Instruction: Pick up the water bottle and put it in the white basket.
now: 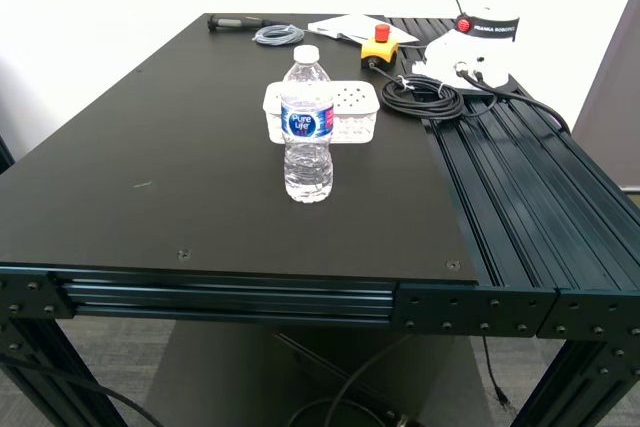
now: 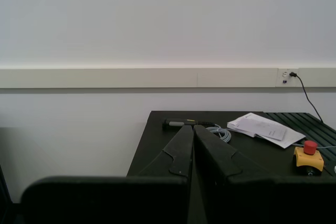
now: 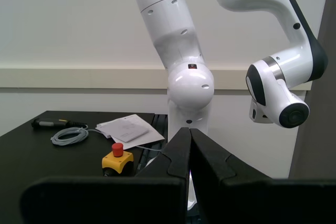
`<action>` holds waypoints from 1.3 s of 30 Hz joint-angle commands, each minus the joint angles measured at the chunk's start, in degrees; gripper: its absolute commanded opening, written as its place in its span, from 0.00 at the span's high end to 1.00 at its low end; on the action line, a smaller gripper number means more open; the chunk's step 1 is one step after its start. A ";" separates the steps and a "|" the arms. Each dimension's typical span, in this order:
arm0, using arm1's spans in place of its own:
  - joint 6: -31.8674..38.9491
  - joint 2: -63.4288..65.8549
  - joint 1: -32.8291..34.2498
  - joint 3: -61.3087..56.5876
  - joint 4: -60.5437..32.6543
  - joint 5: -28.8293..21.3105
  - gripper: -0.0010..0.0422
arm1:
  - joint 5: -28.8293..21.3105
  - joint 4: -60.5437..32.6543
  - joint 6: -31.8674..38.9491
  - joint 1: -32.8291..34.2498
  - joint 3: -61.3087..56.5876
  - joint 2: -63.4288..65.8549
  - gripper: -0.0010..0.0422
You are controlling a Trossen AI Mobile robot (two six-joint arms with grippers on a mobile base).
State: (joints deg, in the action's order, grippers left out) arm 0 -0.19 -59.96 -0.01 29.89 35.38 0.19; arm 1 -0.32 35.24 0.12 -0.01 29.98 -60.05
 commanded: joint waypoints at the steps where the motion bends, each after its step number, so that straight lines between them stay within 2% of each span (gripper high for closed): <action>1: 0.15 0.02 -0.04 0.07 0.15 -0.04 0.98 | -0.15 0.20 -0.13 0.02 0.00 0.02 0.98; 15: 0.13 0.02 -0.04 0.07 0.15 -0.04 0.98 | -0.92 0.15 -0.42 0.04 0.00 0.02 0.98; 17: 0.15 0.02 -0.04 0.07 0.15 -0.04 0.98 | -4.50 -0.59 -1.01 0.07 0.00 -0.02 0.98; 22: 0.15 0.02 -0.04 0.07 0.15 -0.04 0.98 | -18.97 -4.39 1.62 0.09 0.00 -0.44 0.98; 28: 0.13 0.02 -0.04 0.07 0.15 -0.04 0.98 | -24.90 -9.66 2.01 0.57 -0.04 -4.46 0.98; 32: 0.13 0.02 -0.04 0.07 0.13 -0.04 0.98 | -37.40 -9.79 2.73 2.05 -0.04 -8.33 0.98; 34: 0.13 0.02 -0.04 0.07 0.15 -0.04 0.98 | -39.56 -9.81 4.22 3.43 -0.04 -9.90 0.98; 39: 0.15 0.02 -0.04 0.07 0.13 -0.04 0.98 | -39.60 -9.75 9.73 6.99 -0.04 -13.90 0.97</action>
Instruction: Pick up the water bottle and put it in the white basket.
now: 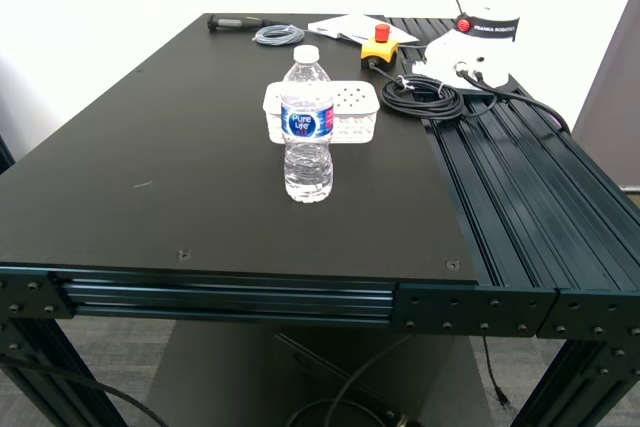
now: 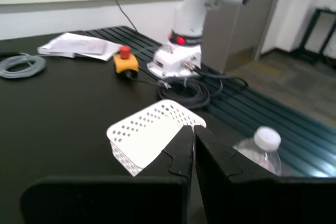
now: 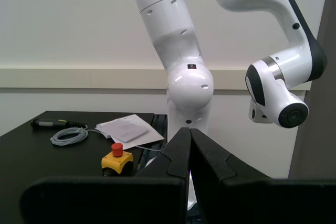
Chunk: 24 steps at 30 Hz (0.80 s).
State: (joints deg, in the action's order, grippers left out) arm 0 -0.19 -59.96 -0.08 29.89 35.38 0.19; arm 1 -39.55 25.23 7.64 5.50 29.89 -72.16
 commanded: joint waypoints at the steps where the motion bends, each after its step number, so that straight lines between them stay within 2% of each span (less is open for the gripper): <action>1: 0.15 0.02 0.02 0.07 0.15 -0.04 0.98 | -0.42 0.26 2.21 2.21 0.04 -2.67 0.95; 6: 0.15 0.02 0.02 0.07 0.15 -0.04 0.98 | -6.78 0.66 2.10 4.17 1.03 -5.95 0.87; 8: 0.15 0.02 0.02 0.07 0.15 -0.04 0.98 | -7.56 0.85 2.08 4.50 1.64 -6.38 0.83; 16: 0.15 0.02 0.02 0.07 0.13 -0.04 0.98 | -7.50 2.89 2.05 7.50 2.43 -7.37 0.63; 24: 0.13 0.02 0.02 0.07 0.07 -0.04 0.98 | -6.08 8.76 1.81 12.63 2.91 -14.91 0.61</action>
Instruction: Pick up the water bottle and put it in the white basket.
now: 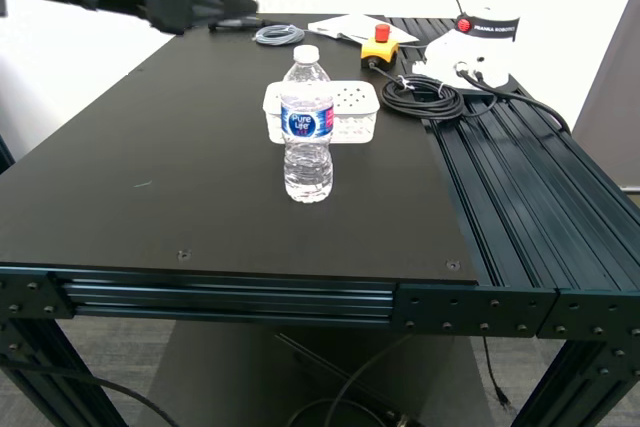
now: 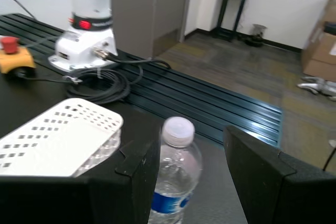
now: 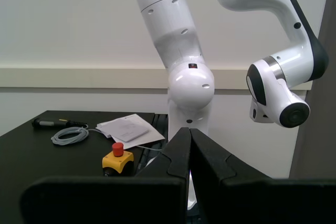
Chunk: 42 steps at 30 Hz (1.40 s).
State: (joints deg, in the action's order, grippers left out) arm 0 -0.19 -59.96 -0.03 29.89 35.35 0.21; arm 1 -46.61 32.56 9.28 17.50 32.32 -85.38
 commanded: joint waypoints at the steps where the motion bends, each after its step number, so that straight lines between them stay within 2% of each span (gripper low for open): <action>1: 0.15 0.02 -0.02 0.07 0.17 -0.07 0.98 | 1.14 1.53 0.20 0.63 0.76 -2.38 0.61; 14: 0.15 0.02 -0.02 0.07 0.15 -0.07 0.98 | 1.11 1.86 0.26 1.86 6.25 -12.68 0.61; 22: 0.15 0.02 -0.02 0.07 0.13 -0.07 0.98 | 1.36 1.86 0.87 6.29 7.98 -13.75 0.61; 24: 0.13 0.02 -0.02 0.07 0.13 -0.07 0.98 | 3.41 1.84 1.55 7.52 8.04 -13.73 0.61; 37: 0.13 0.02 -0.02 0.07 0.15 -0.07 0.98 | 7.85 0.15 5.05 8.85 8.02 -13.73 0.61; 42: 0.15 0.02 -0.02 0.07 0.15 -0.07 0.98 | 12.00 -0.57 4.90 8.68 8.00 -13.73 0.61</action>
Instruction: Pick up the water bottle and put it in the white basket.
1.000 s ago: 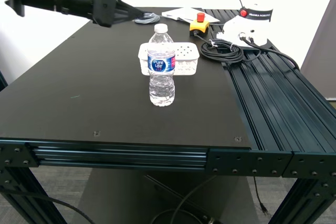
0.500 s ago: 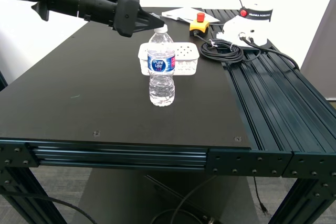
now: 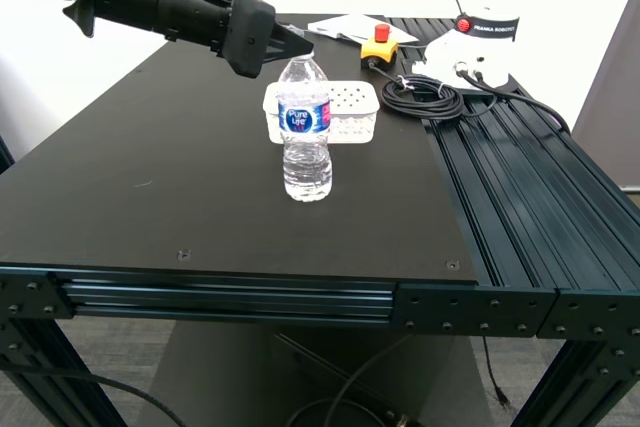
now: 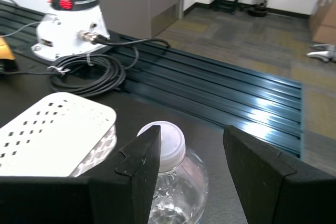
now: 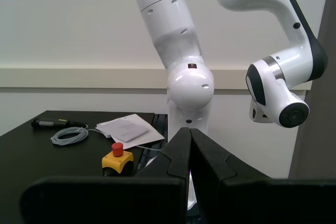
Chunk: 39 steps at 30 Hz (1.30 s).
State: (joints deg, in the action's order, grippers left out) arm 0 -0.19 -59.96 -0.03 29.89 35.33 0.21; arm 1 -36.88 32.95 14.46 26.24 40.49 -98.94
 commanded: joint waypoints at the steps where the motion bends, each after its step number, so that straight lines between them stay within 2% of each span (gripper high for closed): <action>1: 0.15 0.02 -0.02 0.07 0.15 -0.07 0.98 | 2.64 -0.96 -0.35 -0.09 -0.17 -0.17 0.61; 3: 0.13 0.02 -0.02 0.07 0.17 -0.07 0.98 | 3.15 -0.90 -1.46 -0.15 -0.17 -0.13 0.61; 10: 0.15 0.02 -0.02 0.07 0.17 -0.07 0.98 | -0.39 0.02 -4.68 -0.22 1.42 -0.04 0.61; 14: 0.15 0.02 -0.02 0.07 0.17 -0.07 0.98 | 2.43 -1.92 -2.95 -0.57 3.43 -0.15 0.61; 20: 0.15 0.02 -0.02 0.07 0.17 -0.07 0.98 | 1.49 -7.76 -0.24 -1.07 3.26 -0.17 0.61; 24: 0.15 0.02 -0.02 0.07 0.17 -0.07 0.98 | 0.17 -8.04 0.52 -0.98 2.08 -0.17 0.61; 30: 0.15 0.02 -0.02 0.07 0.17 -0.07 0.98 | -3.58 -5.35 -3.28 -0.87 2.75 -0.15 0.61; 39: 0.15 0.02 -0.02 0.07 0.17 -0.07 0.98 | -4.31 -6.19 -4.92 -0.61 5.22 -0.15 0.61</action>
State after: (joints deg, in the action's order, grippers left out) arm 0 -0.19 -59.96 -0.01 29.89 35.33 0.23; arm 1 -40.77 27.24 9.32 25.58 45.82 -99.09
